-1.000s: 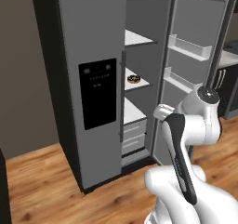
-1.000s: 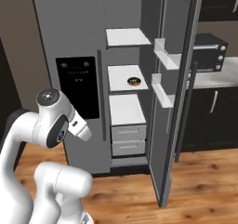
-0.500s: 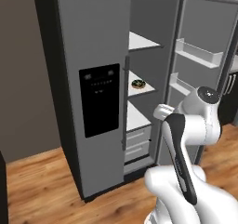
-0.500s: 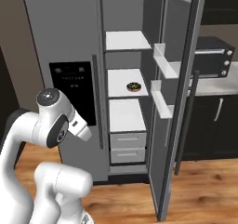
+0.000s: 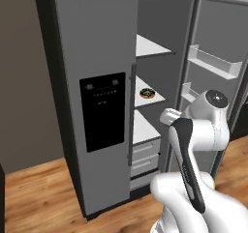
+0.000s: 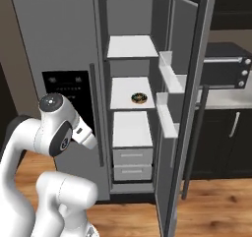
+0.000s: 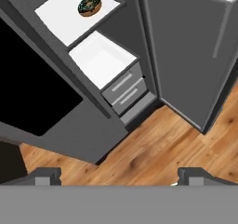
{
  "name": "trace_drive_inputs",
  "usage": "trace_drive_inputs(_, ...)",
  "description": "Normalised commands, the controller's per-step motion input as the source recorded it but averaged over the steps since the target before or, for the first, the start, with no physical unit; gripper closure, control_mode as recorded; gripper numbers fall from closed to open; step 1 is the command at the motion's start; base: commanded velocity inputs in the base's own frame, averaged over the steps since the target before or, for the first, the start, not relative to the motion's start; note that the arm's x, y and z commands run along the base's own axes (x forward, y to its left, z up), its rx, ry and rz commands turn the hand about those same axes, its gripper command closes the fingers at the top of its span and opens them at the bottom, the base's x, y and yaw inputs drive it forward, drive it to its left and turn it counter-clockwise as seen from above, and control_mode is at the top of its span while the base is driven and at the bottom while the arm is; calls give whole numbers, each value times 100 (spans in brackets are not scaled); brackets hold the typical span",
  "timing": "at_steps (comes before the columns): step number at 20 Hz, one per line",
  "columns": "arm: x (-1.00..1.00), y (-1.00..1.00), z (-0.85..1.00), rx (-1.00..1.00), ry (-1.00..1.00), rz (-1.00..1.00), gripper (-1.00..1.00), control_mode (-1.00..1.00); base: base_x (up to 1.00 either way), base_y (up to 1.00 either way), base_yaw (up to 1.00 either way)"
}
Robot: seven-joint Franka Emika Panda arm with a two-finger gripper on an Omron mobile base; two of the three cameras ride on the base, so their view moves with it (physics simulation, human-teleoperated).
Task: Take the cake and donut from the fridge and place them on the empty tray on the dining counter.
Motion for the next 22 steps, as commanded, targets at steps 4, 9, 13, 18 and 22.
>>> trace_drive_inputs(4,0,0,0,0,0,0,-100,100,39,-39,11)
trace_drive_inputs(9,0,0,0,0,0,0,-100,100,47,-30,11)
trace_drive_inputs(13,0,0,0,0,0,0,-100,100,55,-17,10)
trace_drive_inputs(18,0,0,0,0,0,0,-100,100,49,-16,10)
trace_drive_inputs(22,0,0,0,0,0,0,-100,100,42,-26,12)
